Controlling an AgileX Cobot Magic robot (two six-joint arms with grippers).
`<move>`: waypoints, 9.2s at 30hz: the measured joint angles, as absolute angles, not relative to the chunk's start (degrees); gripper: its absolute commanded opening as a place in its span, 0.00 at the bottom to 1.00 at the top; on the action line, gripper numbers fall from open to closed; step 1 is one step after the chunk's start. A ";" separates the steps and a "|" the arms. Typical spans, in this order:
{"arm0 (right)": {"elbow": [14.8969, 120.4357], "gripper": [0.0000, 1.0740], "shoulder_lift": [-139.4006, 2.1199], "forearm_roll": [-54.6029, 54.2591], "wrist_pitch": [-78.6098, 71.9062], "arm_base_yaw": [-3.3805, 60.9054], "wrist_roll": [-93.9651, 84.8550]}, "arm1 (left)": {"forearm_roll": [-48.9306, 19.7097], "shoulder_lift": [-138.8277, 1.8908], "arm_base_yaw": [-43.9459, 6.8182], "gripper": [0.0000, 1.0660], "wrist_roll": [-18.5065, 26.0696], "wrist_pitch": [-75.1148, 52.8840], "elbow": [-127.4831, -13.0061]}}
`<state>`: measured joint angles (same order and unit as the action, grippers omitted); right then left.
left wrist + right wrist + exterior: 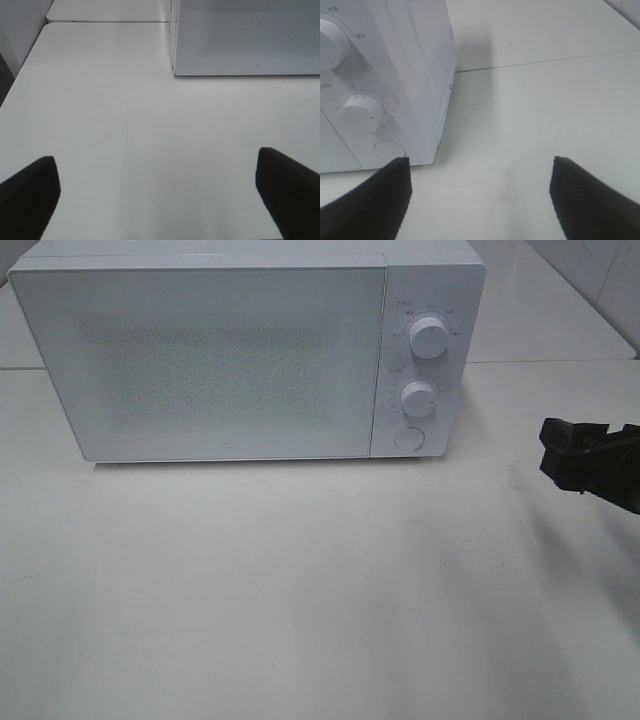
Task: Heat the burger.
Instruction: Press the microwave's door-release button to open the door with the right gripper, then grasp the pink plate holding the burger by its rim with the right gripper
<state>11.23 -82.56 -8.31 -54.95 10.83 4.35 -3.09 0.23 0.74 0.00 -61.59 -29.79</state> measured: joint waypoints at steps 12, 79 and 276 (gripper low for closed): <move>11.46 0.71 -90.07 -26.64 -65.26 27.56 -0.40 | -3.09 0.23 0.74 0.94 0.00 -61.59 -29.79; 27.10 0.00 -106.05 -40.39 -61.76 39.99 81.82 | -3.09 0.23 0.74 0.94 0.00 -61.59 -29.79; 58.21 0.83 -87.72 6.99 32.31 32.49 -65.15 | -3.09 0.23 0.74 0.94 0.00 -61.59 -29.79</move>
<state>58.21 -87.72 6.99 32.31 32.49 -65.15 -3.09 0.23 0.74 0.00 -61.59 -29.79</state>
